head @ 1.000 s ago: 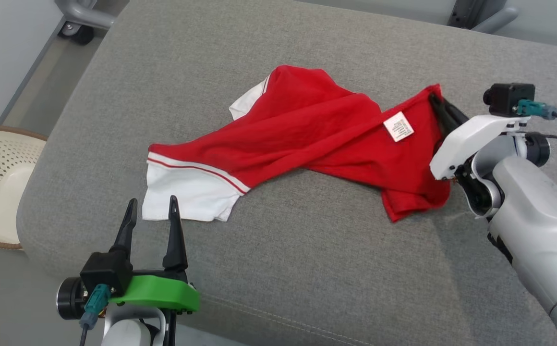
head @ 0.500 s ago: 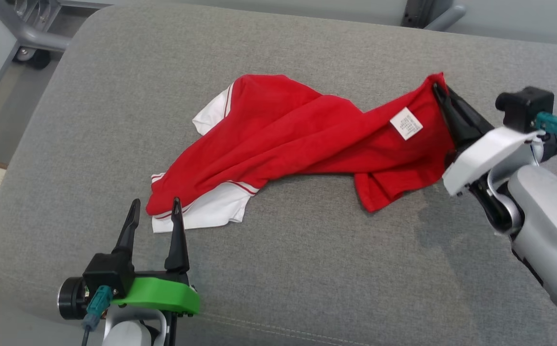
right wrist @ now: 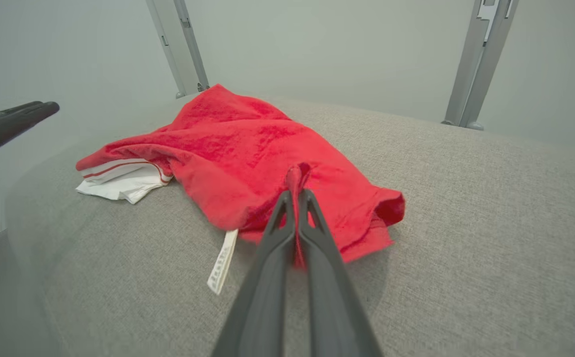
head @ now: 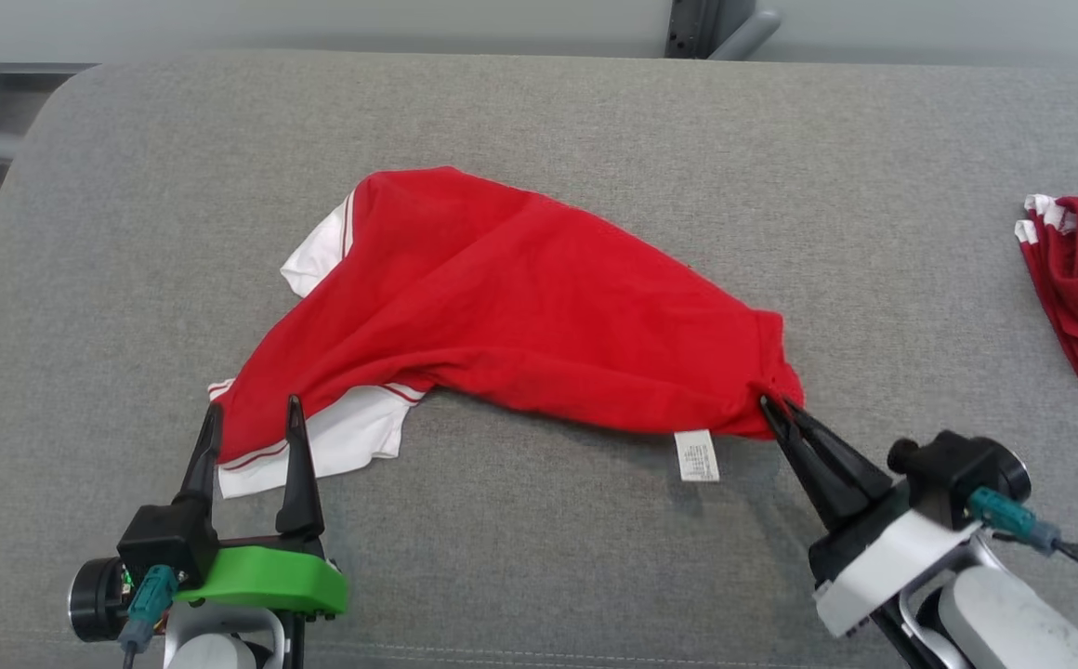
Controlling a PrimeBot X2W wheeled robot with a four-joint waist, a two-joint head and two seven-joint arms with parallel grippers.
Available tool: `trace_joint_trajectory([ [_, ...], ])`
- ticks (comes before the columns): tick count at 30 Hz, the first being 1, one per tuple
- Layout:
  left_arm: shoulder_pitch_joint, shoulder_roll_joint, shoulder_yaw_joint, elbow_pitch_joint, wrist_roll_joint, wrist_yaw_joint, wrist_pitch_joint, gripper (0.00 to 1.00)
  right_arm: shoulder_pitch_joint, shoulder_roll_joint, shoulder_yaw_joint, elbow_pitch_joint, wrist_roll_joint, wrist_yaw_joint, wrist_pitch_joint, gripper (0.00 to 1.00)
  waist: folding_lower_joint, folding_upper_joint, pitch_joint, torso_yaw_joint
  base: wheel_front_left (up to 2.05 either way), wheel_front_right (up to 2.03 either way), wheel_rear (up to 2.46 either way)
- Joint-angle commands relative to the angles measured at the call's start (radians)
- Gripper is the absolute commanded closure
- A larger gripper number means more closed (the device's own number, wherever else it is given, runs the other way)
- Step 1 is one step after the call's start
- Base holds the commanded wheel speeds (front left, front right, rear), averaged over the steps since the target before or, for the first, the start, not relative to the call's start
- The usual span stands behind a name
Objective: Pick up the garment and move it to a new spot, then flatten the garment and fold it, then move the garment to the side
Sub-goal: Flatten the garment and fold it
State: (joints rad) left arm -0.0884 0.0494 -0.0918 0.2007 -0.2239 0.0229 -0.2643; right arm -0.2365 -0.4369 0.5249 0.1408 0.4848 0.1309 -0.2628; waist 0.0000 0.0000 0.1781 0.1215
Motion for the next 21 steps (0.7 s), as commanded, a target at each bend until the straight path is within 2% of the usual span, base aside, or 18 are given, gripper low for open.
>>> trace_joint_trajectory([
  [1,0.012,0.003,0.006,0.002,0.014,-0.005,0.0,0.0,0.029,-0.003,-0.003,-0.004,-0.012,0.0,-0.002,0.58,0.0,0.0,-0.006,-0.019,0.0,0.0,0.0],
  [2,0.012,0.003,0.012,0.004,0.015,-0.006,0.0,0.0,0.059,0.003,-0.011,-0.014,-0.025,-0.001,-0.002,0.42,0.0,0.0,-0.009,-0.023,0.0,0.0,0.0],
  [3,0.013,0.003,0.015,0.006,0.016,-0.01,0.0,0.0,0.08,0.008,-0.023,-0.027,-0.034,-0.001,-0.002,0.0,0.0,0.0,-0.01,-0.027,0.0,0.0,0.0],
  [10,0.016,0.003,0.046,0.019,0.023,-0.022,0.0,0.0,0.201,-0.021,-0.049,-0.058,-0.046,-0.001,-0.002,0.0,0.0,0.0,-0.023,-0.052,0.0,0.0,0.0],
  [13,0.005,0.005,0.07,0.027,0.029,-0.026,0.0,0.0,0.234,-0.047,-0.105,-0.045,-0.044,-0.001,-0.002,0.0,0.0,0.0,-0.027,-0.068,0.0,0.0,0.0],
  [17,-0.029,0.017,0.078,0.069,0.042,-0.035,0.0,0.0,0.246,0.001,-0.232,-0.048,-0.074,-0.001,-0.002,0.0,0.0,0.0,-0.025,-0.081,0.0,0.0,0.0],
  [21,-0.094,0.028,0.054,0.161,0.05,-0.06,0.005,0.0,0.234,0.041,-0.278,-0.068,-0.106,-0.001,-0.002,0.0,0.0,0.0,-0.014,-0.087,0.0,0.0,0.0],
])
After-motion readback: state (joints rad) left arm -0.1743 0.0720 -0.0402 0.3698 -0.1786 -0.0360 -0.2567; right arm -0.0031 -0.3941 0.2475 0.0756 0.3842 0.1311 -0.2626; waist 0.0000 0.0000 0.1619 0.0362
